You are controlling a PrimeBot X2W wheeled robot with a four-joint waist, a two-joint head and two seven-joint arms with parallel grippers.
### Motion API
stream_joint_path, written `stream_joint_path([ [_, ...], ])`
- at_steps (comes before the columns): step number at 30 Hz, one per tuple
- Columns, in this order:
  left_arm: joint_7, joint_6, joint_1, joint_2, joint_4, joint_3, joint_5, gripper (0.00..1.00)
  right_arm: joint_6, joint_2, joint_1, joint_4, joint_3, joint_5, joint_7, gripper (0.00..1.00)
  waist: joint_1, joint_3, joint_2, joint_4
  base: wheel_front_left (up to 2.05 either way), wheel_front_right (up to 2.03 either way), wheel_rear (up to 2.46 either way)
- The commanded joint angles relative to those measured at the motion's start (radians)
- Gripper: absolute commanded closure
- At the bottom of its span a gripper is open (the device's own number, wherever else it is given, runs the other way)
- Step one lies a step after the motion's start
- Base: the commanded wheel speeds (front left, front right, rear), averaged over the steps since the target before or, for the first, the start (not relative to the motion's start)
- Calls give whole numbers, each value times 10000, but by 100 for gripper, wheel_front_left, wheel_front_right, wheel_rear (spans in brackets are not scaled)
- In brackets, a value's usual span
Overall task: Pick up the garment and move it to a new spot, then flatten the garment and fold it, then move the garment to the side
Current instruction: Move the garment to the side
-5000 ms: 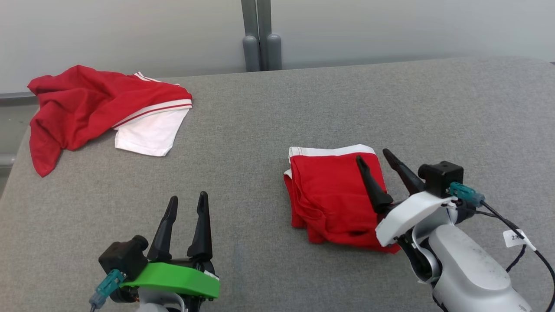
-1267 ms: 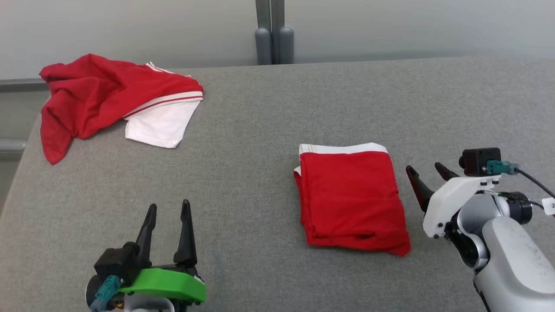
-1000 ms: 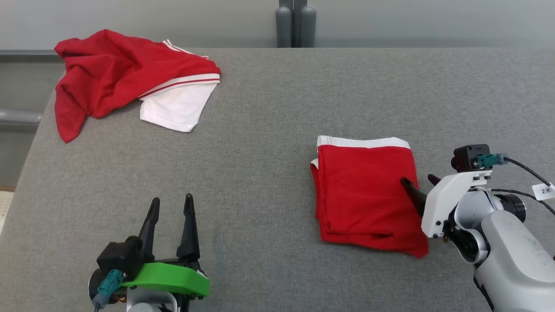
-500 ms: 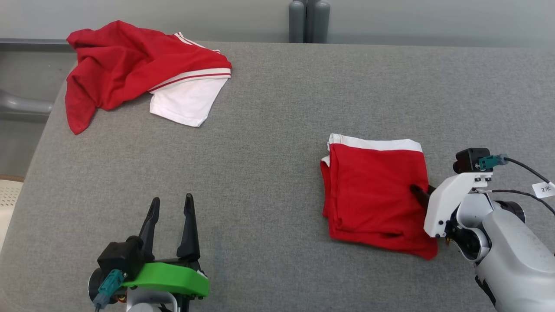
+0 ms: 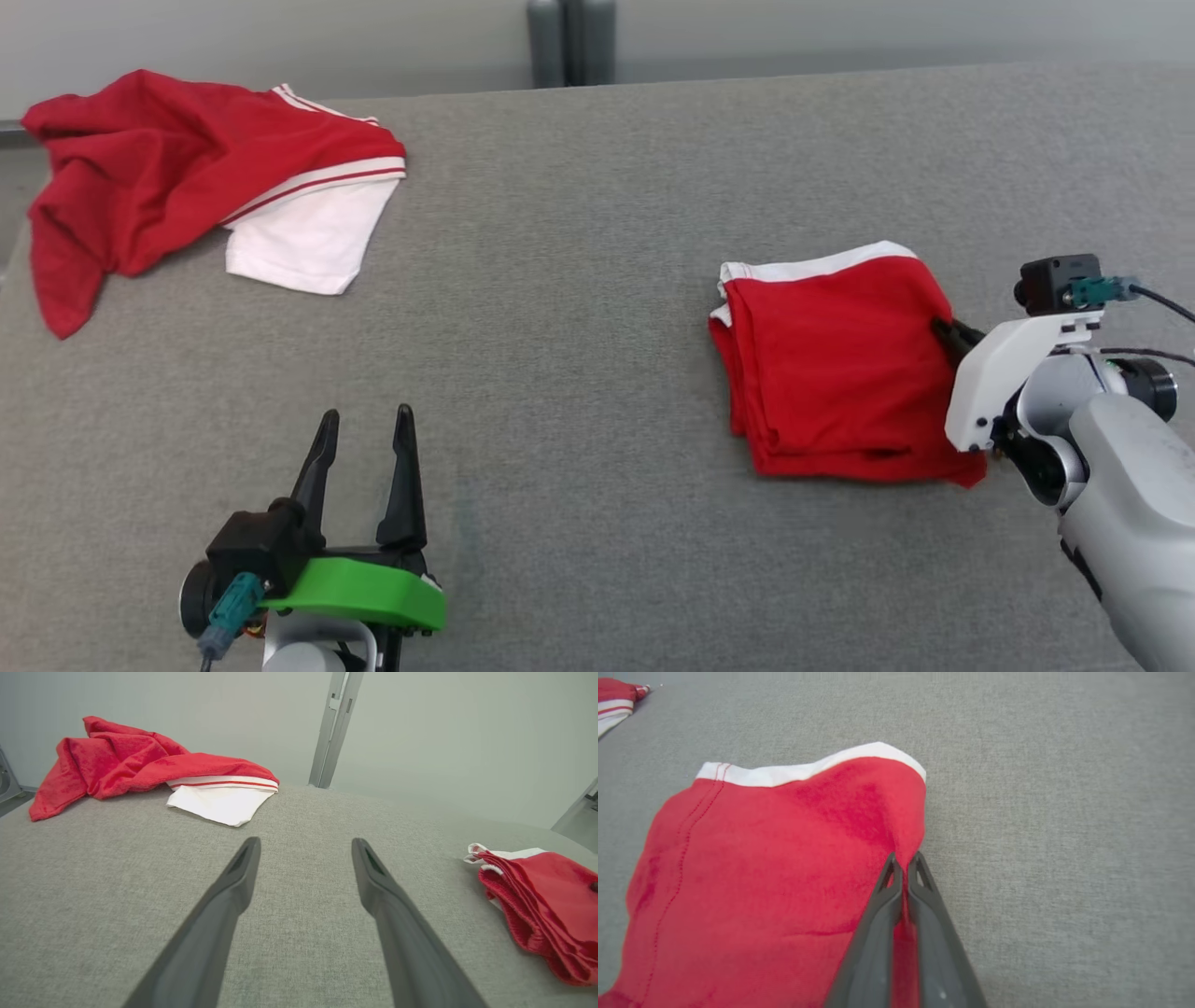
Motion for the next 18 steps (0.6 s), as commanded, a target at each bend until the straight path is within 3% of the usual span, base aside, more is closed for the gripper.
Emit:
stream_joint_path([
  [1,-33,-55,-226,18,-60,3,89,0,-3,-103,-213,42,-9,-56,-149,100,0,356,0,-959,0,0,0],
  [11,-32,-345,-905,236,-19,-194,800,0,-3,17,-993,480,-88,79,-1088,100,0,1360,0,-3127,0,0,0],
  [18,-32,-440,-1387,395,62,-353,1027,0,-3,340,-1453,954,67,86,-1886,100,0,1746,0,-3861,0,0,0],
])
